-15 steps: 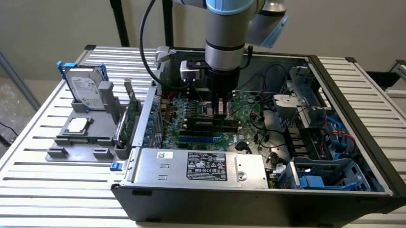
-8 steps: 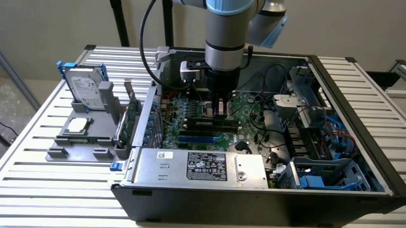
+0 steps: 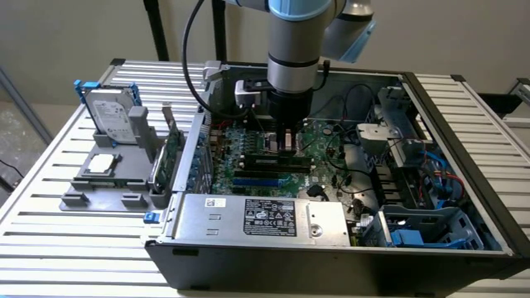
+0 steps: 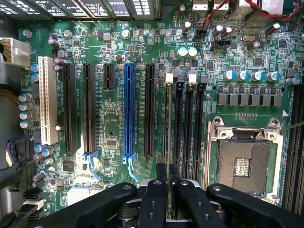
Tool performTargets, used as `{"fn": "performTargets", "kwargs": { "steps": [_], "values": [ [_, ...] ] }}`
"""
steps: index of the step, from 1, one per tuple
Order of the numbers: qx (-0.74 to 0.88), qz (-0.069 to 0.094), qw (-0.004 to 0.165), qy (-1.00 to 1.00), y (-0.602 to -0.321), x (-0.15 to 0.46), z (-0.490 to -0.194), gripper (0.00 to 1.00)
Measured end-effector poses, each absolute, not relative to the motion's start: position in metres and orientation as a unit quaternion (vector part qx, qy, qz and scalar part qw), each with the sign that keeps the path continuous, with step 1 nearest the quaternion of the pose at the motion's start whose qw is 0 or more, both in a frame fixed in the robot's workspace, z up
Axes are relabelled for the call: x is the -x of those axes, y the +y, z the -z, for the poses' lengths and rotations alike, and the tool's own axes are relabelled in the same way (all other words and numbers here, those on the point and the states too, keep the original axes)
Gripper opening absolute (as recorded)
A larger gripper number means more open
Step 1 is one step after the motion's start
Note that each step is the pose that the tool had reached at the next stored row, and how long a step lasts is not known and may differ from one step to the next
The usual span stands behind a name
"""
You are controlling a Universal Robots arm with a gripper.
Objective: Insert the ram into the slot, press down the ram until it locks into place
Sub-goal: 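Insert the ram into the slot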
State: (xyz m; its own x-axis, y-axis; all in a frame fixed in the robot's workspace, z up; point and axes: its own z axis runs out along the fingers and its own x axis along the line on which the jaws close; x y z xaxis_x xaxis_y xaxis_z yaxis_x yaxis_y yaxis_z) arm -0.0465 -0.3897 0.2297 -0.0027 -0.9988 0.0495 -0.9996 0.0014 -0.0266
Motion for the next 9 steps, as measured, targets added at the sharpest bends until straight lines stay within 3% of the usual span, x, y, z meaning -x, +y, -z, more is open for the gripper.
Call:
{"fn": "performTargets", "kwargs": {
  "steps": [9],
  "values": [
    [-0.706,-0.026,0.007,-0.708,-0.3897,0.0466,-0.2278,0.14]
  ]
}}
